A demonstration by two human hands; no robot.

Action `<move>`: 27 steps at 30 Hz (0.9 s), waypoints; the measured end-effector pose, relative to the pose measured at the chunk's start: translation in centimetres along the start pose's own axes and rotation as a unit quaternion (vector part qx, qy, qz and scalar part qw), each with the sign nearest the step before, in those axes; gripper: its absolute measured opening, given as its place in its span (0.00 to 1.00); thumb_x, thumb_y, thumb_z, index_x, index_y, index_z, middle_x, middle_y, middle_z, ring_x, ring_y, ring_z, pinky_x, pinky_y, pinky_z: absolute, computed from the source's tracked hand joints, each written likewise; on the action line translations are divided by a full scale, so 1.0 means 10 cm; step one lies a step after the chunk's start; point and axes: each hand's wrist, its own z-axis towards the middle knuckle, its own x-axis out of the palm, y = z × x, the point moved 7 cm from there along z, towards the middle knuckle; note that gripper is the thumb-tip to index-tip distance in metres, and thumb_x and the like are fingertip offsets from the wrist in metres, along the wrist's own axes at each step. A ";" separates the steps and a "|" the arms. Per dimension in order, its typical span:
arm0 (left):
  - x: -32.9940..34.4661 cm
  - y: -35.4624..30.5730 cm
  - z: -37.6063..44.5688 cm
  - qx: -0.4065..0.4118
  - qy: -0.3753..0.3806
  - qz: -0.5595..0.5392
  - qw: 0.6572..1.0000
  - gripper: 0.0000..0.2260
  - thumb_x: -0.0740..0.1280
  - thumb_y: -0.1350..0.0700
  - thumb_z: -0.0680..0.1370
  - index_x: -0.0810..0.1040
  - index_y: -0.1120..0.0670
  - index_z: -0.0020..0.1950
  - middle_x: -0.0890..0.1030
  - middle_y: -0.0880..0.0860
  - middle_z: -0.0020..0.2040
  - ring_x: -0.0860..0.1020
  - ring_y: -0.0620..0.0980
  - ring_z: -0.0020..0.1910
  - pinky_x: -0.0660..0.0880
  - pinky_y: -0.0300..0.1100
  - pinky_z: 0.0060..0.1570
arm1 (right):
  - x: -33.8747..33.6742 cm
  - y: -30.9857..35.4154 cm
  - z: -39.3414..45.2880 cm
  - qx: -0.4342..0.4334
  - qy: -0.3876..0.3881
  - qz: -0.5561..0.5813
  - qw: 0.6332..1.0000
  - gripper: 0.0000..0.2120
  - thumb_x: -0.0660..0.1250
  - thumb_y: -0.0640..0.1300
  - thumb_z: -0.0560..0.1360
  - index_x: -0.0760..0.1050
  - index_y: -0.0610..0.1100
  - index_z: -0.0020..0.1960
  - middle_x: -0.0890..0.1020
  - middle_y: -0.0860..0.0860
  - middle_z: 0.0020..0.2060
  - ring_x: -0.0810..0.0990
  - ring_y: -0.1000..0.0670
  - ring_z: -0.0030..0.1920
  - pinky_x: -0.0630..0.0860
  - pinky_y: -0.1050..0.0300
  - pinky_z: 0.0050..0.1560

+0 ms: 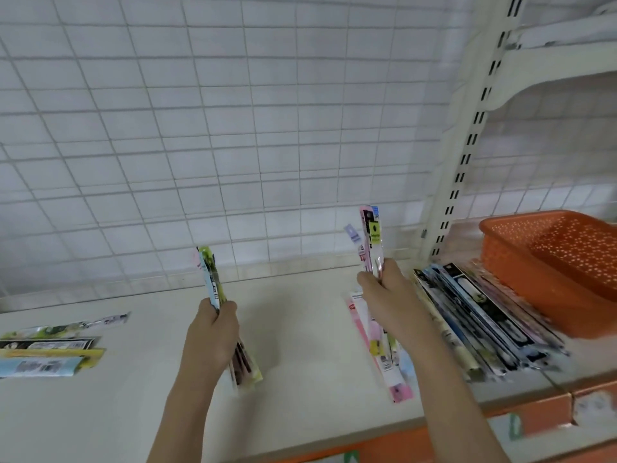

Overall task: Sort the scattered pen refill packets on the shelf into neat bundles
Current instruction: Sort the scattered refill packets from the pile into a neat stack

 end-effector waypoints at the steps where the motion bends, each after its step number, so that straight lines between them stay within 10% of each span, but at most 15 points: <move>1: 0.04 -0.03 -0.01 0.002 -0.004 0.002 1.000 0.08 0.56 0.55 0.79 0.68 0.56 0.42 0.73 0.54 0.38 0.69 0.51 0.34 0.63 0.43 0.33 | -0.09 0.01 0.03 -0.011 -0.006 -0.026 1.000 0.07 0.57 0.45 0.78 0.63 0.42 0.44 0.69 0.51 0.31 0.70 0.51 0.31 0.64 0.57 0.31; 16: 1.91 -0.87 -0.86 0.054 0.116 0.058 0.990 0.15 0.59 0.51 0.77 0.61 0.54 0.33 0.64 0.51 0.28 0.64 0.51 0.29 0.63 0.43 0.36 | -1.70 -1.02 0.47 0.040 0.018 -0.078 0.996 0.12 0.61 0.52 0.75 0.69 0.42 0.48 0.73 0.42 0.41 0.77 0.46 0.43 0.70 0.59 0.47; 20: 2.05 -0.89 -1.03 0.043 0.106 0.077 0.991 0.18 0.60 0.52 0.77 0.58 0.53 0.30 0.63 0.49 0.26 0.63 0.49 0.27 0.65 0.41 0.34 | -1.63 -1.10 0.58 0.002 0.041 -0.103 0.994 0.09 0.61 0.47 0.75 0.66 0.42 0.49 0.68 0.50 0.34 0.69 0.52 0.33 0.66 0.57 0.33; 24: 1.88 -0.89 -1.05 0.034 0.054 0.087 0.994 0.18 0.60 0.52 0.77 0.58 0.54 0.31 0.63 0.50 0.26 0.62 0.49 0.26 0.60 0.40 0.31 | -1.44 -1.09 0.67 -0.029 0.056 -0.148 0.987 0.23 0.61 0.51 0.77 0.61 0.40 0.67 0.76 0.48 0.57 0.77 0.53 0.37 0.69 0.61 0.30; 27: 1.83 -0.89 -1.02 0.033 0.041 0.091 0.994 0.18 0.61 0.52 0.77 0.58 0.54 0.30 0.62 0.49 0.24 0.61 0.49 0.24 0.59 0.41 0.31 | -1.39 -1.16 0.72 -0.045 0.032 -0.210 0.976 0.31 0.61 0.51 0.77 0.54 0.40 0.73 0.70 0.41 0.65 0.71 0.42 0.62 0.72 0.51 0.59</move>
